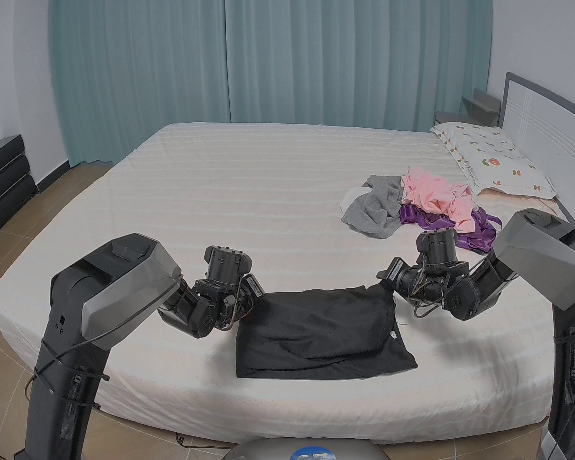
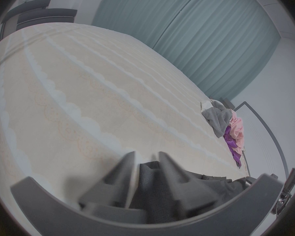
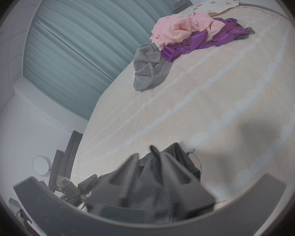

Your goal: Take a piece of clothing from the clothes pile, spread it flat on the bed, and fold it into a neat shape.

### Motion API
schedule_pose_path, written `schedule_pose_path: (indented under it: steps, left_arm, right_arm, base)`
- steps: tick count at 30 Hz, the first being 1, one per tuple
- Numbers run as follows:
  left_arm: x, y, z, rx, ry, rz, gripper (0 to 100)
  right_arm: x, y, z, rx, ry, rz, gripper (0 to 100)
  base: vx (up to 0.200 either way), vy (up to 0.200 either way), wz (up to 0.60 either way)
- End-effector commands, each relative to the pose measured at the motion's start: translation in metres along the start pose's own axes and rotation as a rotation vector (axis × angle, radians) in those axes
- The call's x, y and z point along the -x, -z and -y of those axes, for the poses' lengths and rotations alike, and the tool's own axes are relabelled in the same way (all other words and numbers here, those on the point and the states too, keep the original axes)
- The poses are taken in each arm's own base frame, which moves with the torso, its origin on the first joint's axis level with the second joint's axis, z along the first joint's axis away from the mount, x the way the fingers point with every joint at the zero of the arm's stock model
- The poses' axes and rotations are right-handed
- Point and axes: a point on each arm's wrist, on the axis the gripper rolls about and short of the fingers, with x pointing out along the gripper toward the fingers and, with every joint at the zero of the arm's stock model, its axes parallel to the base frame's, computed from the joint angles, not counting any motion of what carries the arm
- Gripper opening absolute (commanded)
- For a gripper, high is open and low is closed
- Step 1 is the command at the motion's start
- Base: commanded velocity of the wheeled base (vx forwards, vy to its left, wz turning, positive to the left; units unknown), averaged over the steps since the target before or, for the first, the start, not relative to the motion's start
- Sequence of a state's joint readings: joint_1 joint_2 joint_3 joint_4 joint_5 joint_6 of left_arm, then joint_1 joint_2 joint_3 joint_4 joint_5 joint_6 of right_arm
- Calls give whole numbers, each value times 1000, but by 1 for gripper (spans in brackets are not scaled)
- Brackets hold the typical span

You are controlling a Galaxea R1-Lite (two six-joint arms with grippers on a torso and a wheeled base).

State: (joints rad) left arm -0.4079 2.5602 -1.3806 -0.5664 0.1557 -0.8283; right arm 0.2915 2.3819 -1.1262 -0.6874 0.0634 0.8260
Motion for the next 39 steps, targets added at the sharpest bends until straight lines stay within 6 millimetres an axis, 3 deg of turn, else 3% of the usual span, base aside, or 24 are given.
schedule_pose_path:
  steps: [1,8,12,17,20,26,39]
  left_arm:
    - [1,-4,0,9,2,8,100]
    - [11,-25,-12,82,-19,30,100]
    - [35,-34,-25,164,-26,7,100]
    - [56,-29,-37,295,2,-4,100]
    - [63,-34,-47,317,5,7,100]
    - [64,-34,-55,327,-1,-7,100]
    - [63,-32,-61,334,-11,-23,100]
  right_arm:
    - [8,0,3,-14,0,-5,100]
    - [45,-6,9,-16,-122,-9,100]
    - [71,20,22,-16,-169,-116,100]
    - [85,54,31,1,-229,-216,100]
    - [86,72,36,5,-242,-250,100]
    - [81,87,50,9,-243,-254,100]
    - [69,92,55,20,-290,-217,100]
  base:
    - [0,0,0]
    - [0,0,0]
    - [0,0,0]
    - [0,0,0]
    - [0,0,0]
    - [0,0,0]
    - [0,0,0]
